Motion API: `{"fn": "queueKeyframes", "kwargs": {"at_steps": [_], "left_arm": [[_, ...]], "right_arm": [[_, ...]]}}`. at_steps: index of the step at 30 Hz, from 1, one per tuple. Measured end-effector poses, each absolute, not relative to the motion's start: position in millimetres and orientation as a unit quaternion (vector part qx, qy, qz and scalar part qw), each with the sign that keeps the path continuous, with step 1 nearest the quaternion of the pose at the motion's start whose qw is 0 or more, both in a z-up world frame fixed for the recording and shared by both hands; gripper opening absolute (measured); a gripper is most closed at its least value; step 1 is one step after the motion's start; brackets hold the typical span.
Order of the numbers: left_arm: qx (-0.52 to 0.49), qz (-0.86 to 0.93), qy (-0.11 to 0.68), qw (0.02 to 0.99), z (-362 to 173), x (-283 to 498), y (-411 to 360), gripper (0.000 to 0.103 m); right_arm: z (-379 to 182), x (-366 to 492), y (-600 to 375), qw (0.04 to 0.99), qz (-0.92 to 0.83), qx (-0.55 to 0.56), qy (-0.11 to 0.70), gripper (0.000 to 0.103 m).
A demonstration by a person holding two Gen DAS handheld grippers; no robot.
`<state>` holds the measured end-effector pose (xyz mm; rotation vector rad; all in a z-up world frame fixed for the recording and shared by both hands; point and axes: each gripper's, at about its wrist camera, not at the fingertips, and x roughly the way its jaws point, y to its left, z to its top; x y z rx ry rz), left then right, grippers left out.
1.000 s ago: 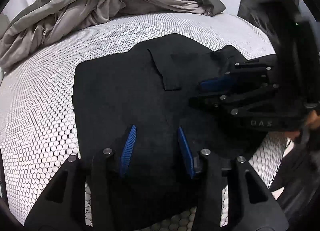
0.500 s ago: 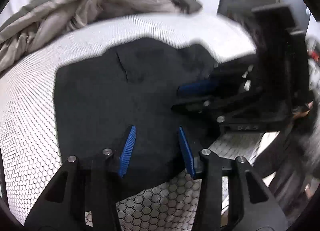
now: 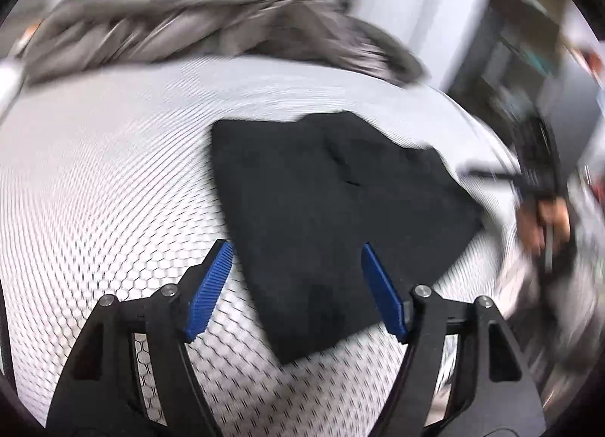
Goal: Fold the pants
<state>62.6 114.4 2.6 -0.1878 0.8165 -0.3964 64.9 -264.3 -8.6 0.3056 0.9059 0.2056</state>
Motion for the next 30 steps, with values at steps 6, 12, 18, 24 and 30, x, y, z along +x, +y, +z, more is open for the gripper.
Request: {"fn": "queueKeyframes", "kwargs": {"at_steps": [6, 12, 18, 24, 30], "left_arm": [[-0.136, -0.154, 0.455, 0.867, -21.2, 88.0, 116.6, 0.037], [-0.103, -0.143, 0.455, 0.873, -17.3, 97.1, 108.4, 0.034], [-0.065, -0.096, 0.447, 0.887, -11.9, 117.1, 89.0, 0.034], [-0.016, -0.066, 0.414, 0.908, -6.1, 94.4, 69.7, 0.039], [0.003, -0.036, 0.363, 0.931, 21.6, 51.8, 61.9, 0.075]], "right_arm": [[-47.7, 96.8, -268.2, 0.834, 0.128, 0.236, 0.482, 0.056], [-39.5, 86.4, -248.2, 0.853, 0.121, 0.188, 0.472, 0.03], [-40.8, 110.1, -235.2, 0.876, 0.04, 0.119, 0.466, 0.032], [-42.3, 107.3, -227.3, 0.879, 0.027, 0.096, 0.467, 0.048], [-6.1, 71.2, -221.5, 0.903, 0.032, 0.032, 0.427, 0.085]]}}
